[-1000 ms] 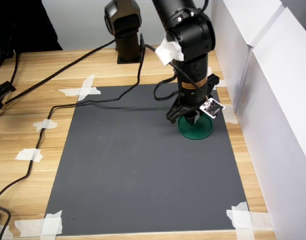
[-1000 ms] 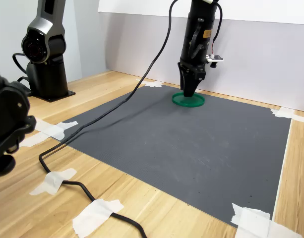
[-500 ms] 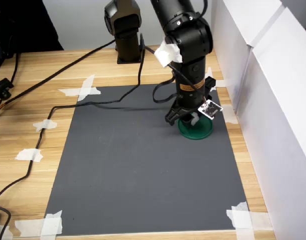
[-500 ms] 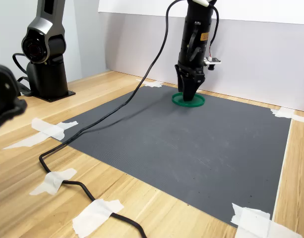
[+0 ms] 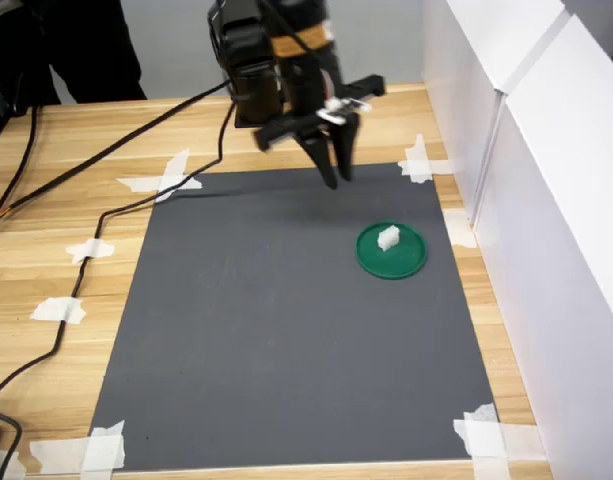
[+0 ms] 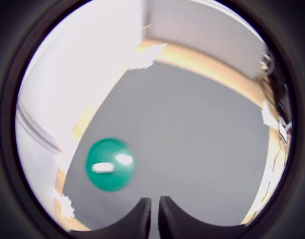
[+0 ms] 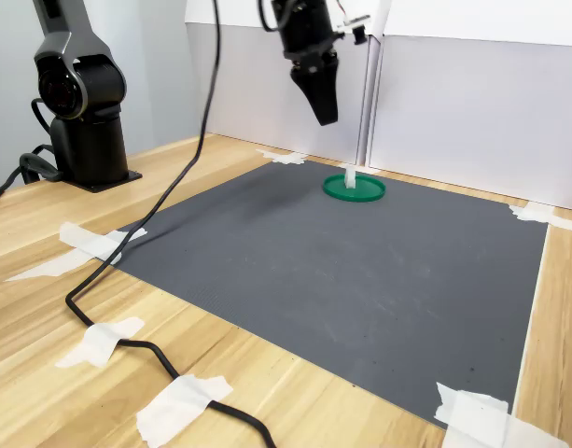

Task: Grasp a white terminal and put it on the green lid.

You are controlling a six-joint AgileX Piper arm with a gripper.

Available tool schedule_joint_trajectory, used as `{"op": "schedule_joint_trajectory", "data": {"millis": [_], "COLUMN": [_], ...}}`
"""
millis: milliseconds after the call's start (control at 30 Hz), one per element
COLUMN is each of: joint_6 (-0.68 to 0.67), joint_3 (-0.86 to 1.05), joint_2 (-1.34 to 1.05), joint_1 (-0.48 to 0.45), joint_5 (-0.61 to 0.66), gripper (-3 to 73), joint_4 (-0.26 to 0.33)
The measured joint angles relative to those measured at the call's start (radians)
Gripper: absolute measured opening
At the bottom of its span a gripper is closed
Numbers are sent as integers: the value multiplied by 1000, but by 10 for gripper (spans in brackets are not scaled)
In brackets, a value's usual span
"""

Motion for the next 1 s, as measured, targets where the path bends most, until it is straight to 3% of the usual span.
{"op": "schedule_joint_trajectory", "data": {"millis": [233, 467, 733, 1000], "joint_6": [3, 4, 6, 22], "joint_3": [327, 632, 821, 825], "joint_2": [-354, -674, -915, -1052], "joint_1": [-265, -338, -338, -338], "joint_5": [-348, -666, -704, -700], "gripper": [-14, -16, -16, -16], "joint_4": [-62, -50, -30, 15]}}
